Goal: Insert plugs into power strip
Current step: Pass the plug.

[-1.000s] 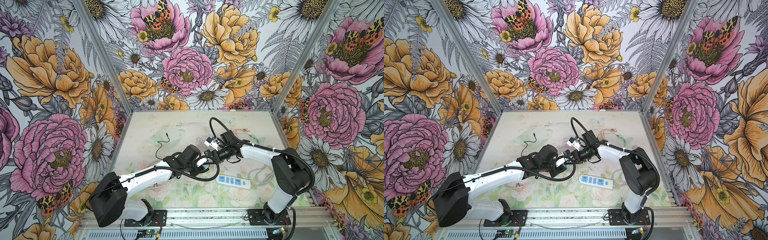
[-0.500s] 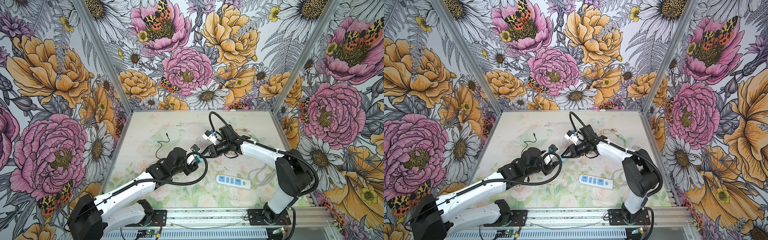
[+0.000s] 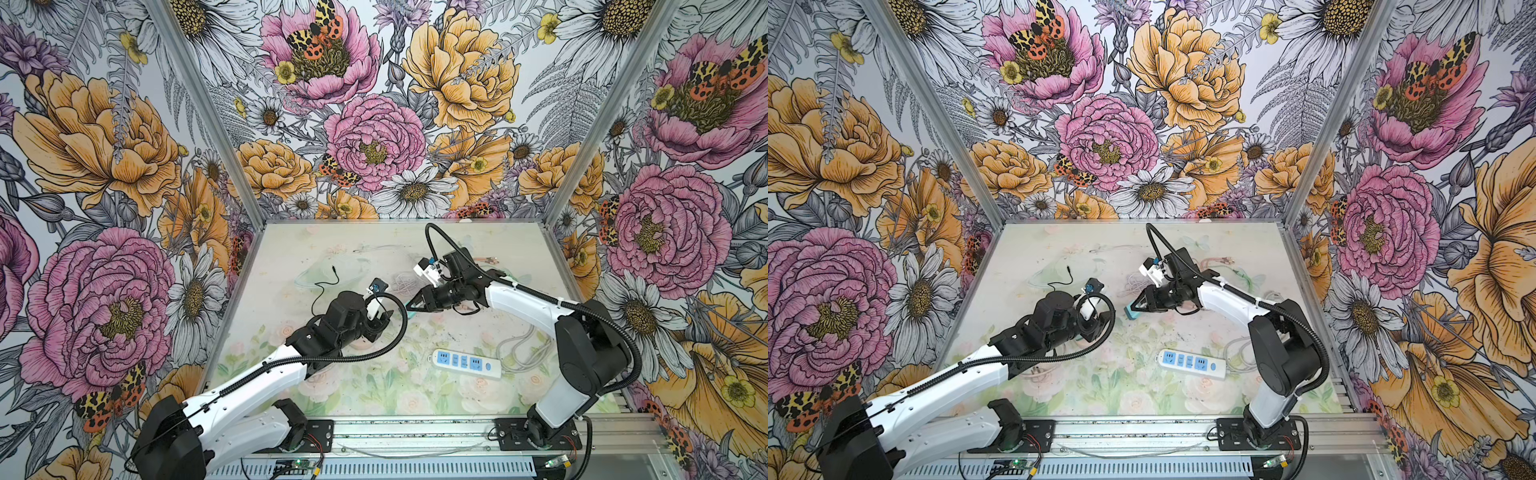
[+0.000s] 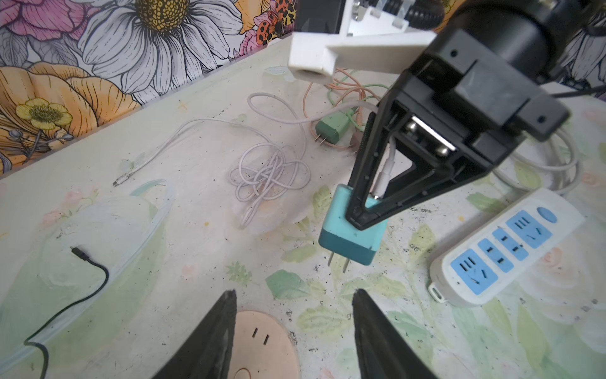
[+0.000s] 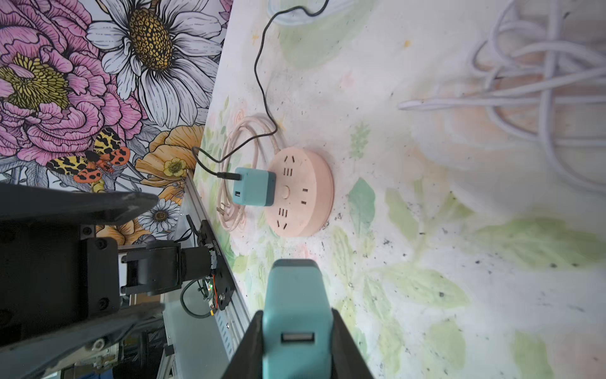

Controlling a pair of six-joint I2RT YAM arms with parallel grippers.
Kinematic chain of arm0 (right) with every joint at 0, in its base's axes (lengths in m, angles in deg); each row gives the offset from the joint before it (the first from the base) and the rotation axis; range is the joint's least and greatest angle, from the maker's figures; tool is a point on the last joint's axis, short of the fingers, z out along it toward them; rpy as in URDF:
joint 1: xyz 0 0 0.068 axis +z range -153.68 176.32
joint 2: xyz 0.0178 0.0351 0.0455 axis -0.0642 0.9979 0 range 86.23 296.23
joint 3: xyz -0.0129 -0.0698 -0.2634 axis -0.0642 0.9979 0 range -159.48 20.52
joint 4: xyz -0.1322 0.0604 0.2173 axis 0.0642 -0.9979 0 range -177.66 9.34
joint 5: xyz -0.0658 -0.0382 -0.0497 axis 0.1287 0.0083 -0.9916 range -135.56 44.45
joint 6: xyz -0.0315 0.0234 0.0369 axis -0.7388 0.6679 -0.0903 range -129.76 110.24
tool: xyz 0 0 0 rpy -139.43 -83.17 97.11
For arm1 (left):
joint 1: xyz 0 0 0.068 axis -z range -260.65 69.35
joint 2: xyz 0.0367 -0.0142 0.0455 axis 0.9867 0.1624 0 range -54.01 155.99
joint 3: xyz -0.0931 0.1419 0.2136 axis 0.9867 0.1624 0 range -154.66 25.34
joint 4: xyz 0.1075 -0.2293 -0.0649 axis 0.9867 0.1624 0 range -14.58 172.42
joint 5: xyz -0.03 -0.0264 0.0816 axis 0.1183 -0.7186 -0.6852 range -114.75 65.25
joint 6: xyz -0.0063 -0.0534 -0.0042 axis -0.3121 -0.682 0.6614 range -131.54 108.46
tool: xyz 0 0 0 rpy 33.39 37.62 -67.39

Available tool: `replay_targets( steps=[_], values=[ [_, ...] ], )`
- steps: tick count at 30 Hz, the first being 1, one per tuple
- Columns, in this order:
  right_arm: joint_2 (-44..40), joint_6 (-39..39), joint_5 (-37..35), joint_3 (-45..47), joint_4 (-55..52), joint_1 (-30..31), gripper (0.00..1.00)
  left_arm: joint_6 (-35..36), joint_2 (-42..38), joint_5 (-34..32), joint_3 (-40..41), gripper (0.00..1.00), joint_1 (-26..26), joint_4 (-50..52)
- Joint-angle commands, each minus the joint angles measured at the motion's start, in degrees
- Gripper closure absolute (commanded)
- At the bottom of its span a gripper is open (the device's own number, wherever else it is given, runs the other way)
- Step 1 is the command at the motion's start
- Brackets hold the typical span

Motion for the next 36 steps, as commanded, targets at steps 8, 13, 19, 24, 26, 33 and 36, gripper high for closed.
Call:
replay_targets(
  steps=[8, 13, 19, 24, 26, 33, 36],
  values=[
    [-6.52, 8.06, -11.63, -0.97, 0.73, 0.05, 1.0, -13.35, 5.79, 6.64, -1.29, 0.61, 5.15, -3.49],
    [-7.2, 9.35, -10.8, -2.16, 0.85, 1.31, 1.0, -18.56, 10.75, 6.71, -0.39, 0.7, 7.26, -11.09],
    [-7.92, 9.55, -10.26, -1.7, 0.85, 3.3, 1.0, -21.46, 15.14, 5.18, -1.76, 0.76, 6.4, -14.25],
    [-8.83, 9.46, -9.92, -0.15, 0.9, 3.81, 1.0, -23.49, 14.34, 5.1, -0.55, 0.77, 4.03, -18.24],
    [-9.1, 9.54, -9.78, 0.33, 0.86, 3.88, 1.0, -23.79, 13.8, 4.5, -0.35, 0.77, 3.5, -18.9],
    [-9.11, 9.85, -8.63, 0.92, 1.37, 4.94, 1.0, -23.66, 14.37, 3.97, -0.97, 0.78, 2.5, -19.25],
    [-8.85, 9.85, -7.93, 0.96, 1.38, 5.32, 1.0, -23.36, 14.65, 3.5, -1.24, 0.78, 2.53, -19.25]
  ],
)
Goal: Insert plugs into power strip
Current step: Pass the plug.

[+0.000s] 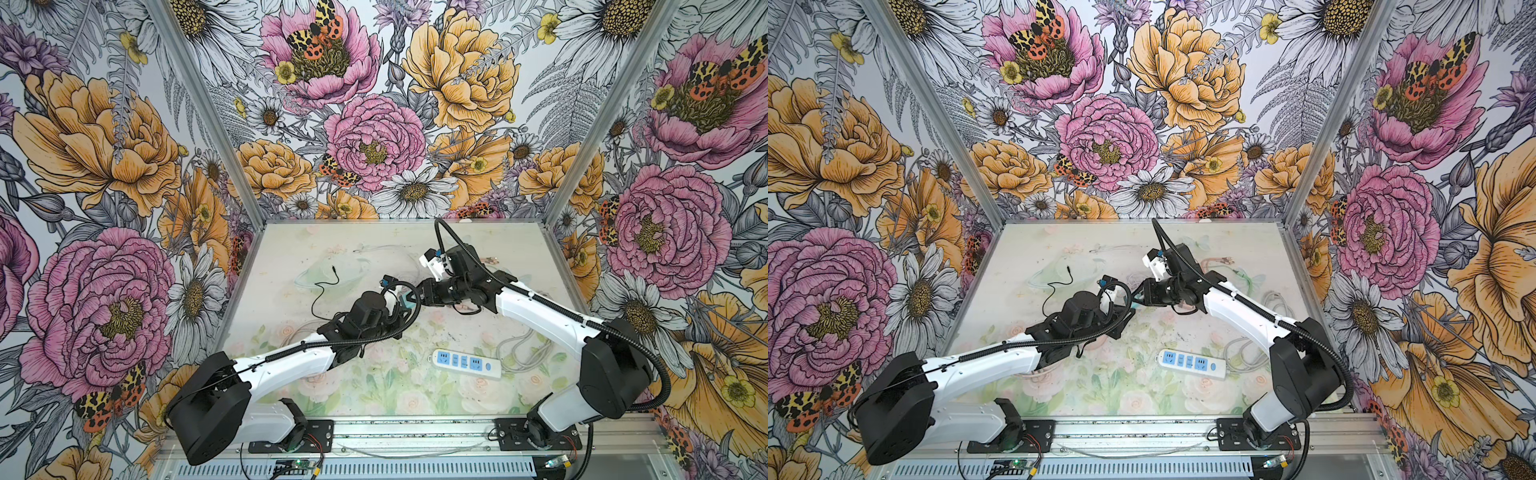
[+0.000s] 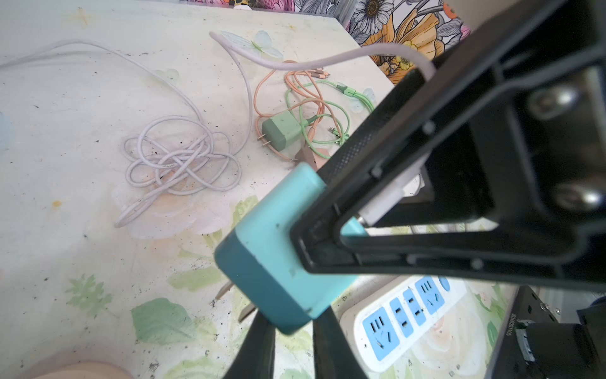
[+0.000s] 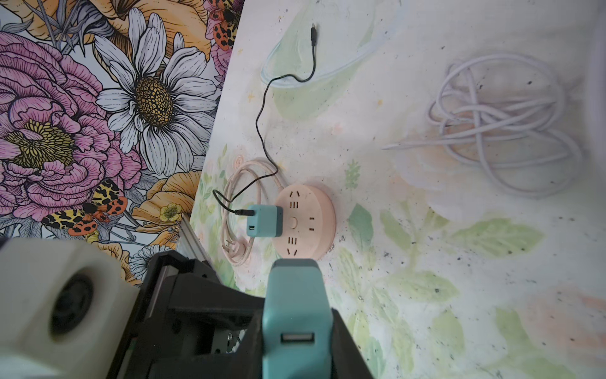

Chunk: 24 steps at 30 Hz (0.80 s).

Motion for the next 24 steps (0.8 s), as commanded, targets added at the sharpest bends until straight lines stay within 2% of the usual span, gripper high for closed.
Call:
replay_targets(
  steps=[1, 11, 24],
  values=[
    [-1.29, 0.24, 2.34, 0.94, 0.25, 1.45, 1.0, -0.02, -0.24, -2.02, -1.13, 0.77, -0.82, -3.36],
    [-1.35, -0.18, 5.6, 1.45, 0.22, 2.0, 1.0, 2.17, -2.73, -5.19, -1.13, 0.77, -0.9, -1.11],
    [-1.08, -0.97, 8.28, 1.82, 0.2, 3.48, 0.87, 4.61, -4.77, -7.14, -1.37, 0.77, -1.91, 0.99]
  ],
)
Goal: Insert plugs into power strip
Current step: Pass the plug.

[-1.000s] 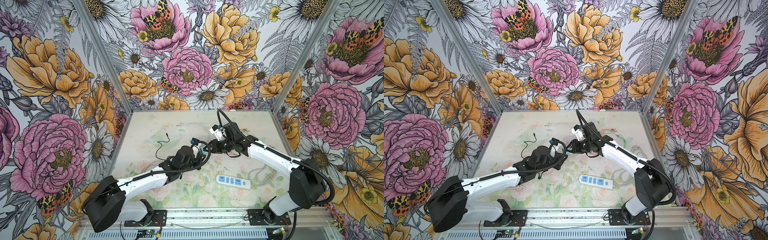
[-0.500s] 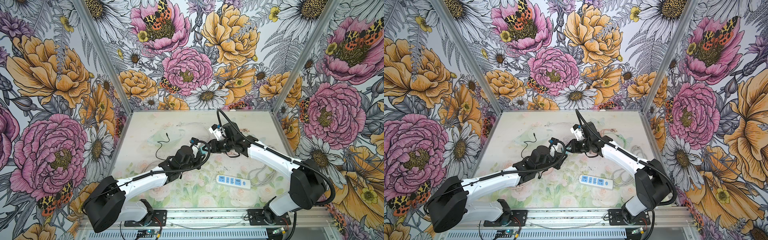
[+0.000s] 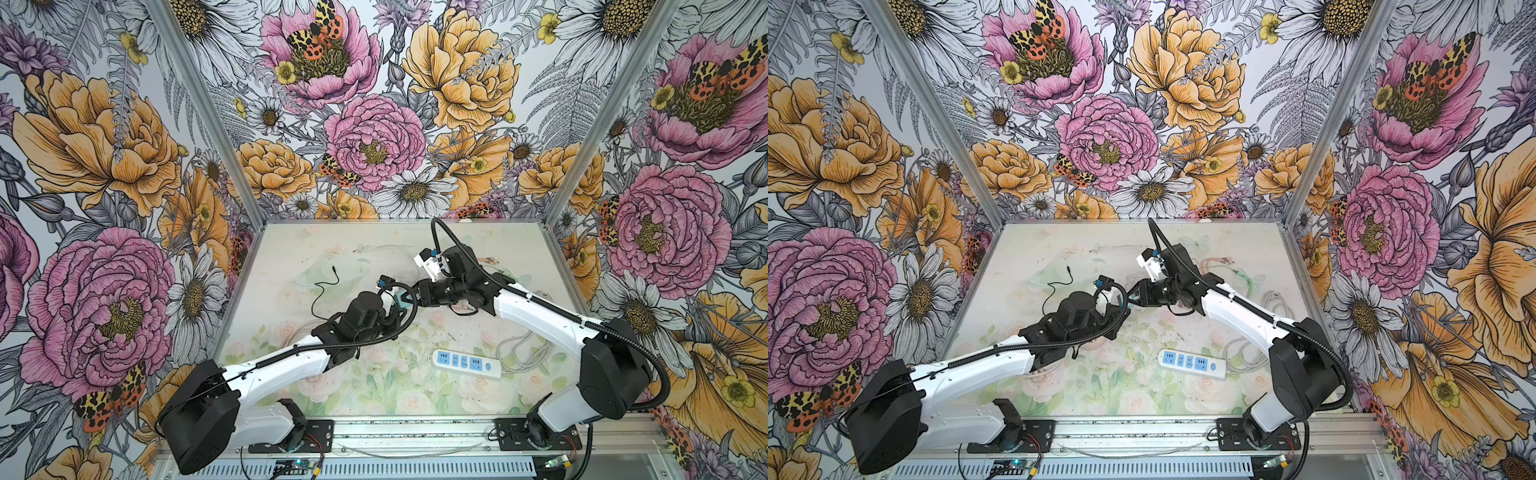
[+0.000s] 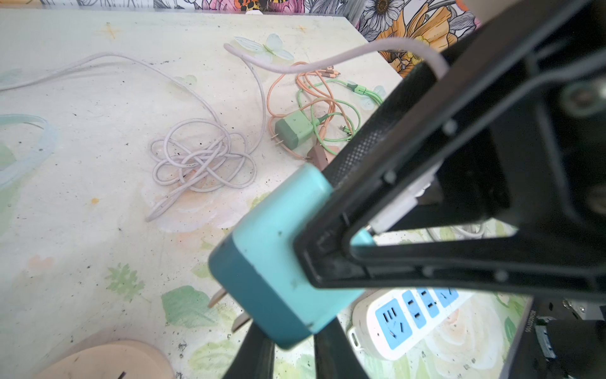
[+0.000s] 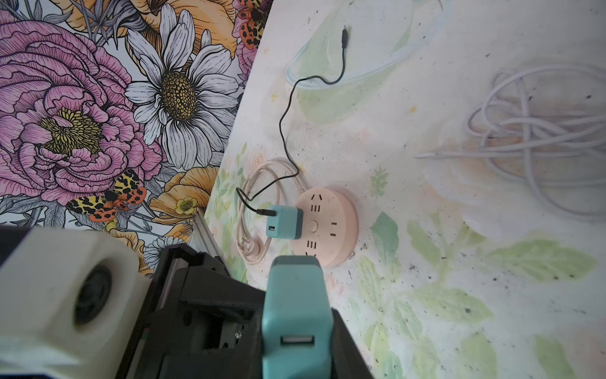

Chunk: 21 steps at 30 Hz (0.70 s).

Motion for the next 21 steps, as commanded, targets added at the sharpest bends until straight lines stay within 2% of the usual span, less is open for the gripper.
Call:
replay_targets(
  steps=[1, 21],
  values=[
    [-1.1, -1.15, 6.05, 1.32, -3.41, 2.1, 0.87, 2.06, -1.59, -4.94, -1.48, 0.77, -1.68, -3.03],
    [0.95, -2.79, 9.37, 1.59, -3.51, 2.75, 0.83, 4.22, -4.58, -5.76, -1.39, 0.77, -2.21, -1.54]
  ],
)
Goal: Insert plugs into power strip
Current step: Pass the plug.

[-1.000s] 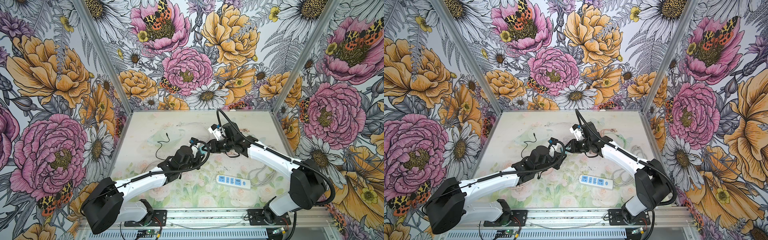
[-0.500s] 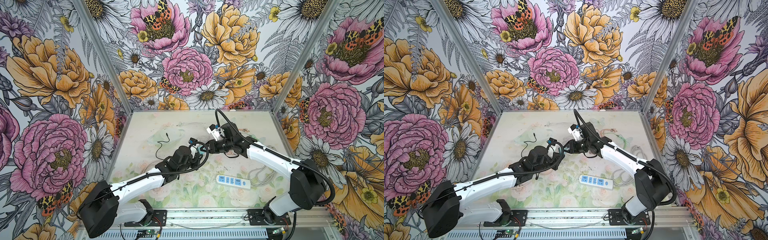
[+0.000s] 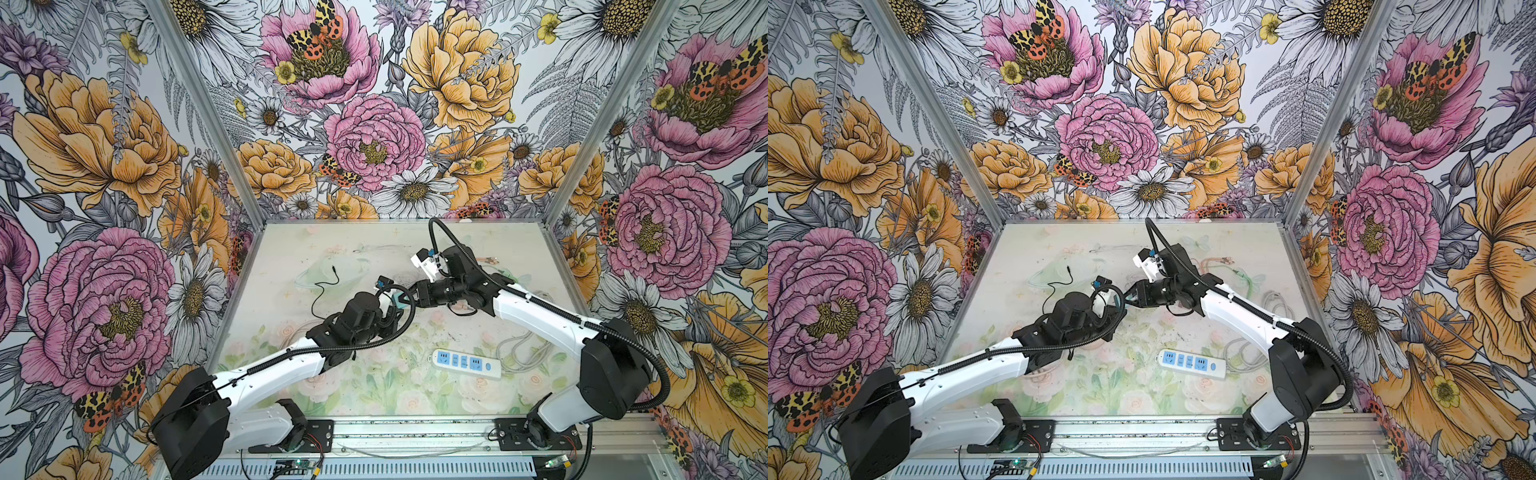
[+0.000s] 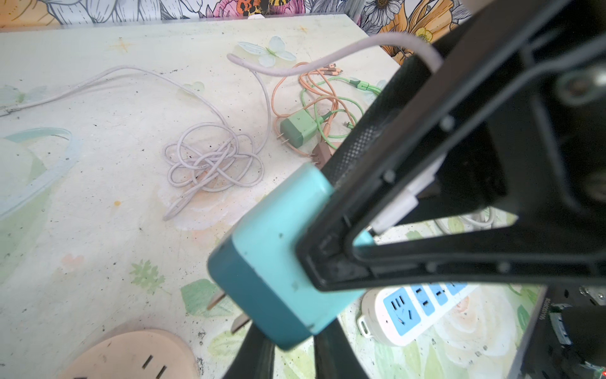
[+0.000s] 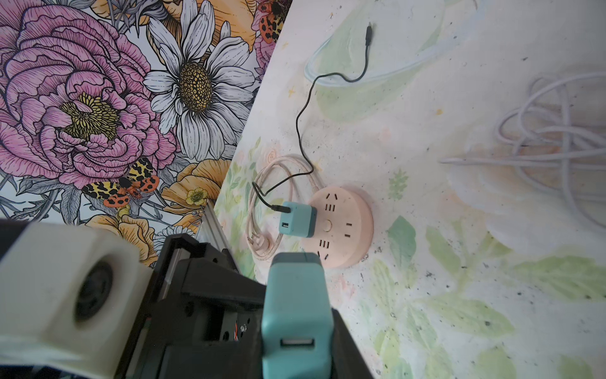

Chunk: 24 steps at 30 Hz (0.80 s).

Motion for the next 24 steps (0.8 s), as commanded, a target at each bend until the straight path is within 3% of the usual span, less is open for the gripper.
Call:
replay_targets(
  steps=[1, 24],
  values=[
    [1.03, -1.57, 6.85, 1.6, -4.89, 2.36, 0.83, 1.21, -1.91, -5.04, -1.29, 0.77, -1.88, -4.72],
    [2.44, -2.89, 8.37, 1.96, -4.82, 2.35, 0.78, 3.23, -4.31, -8.13, -1.43, 0.78, -1.84, -2.92]
  ],
)
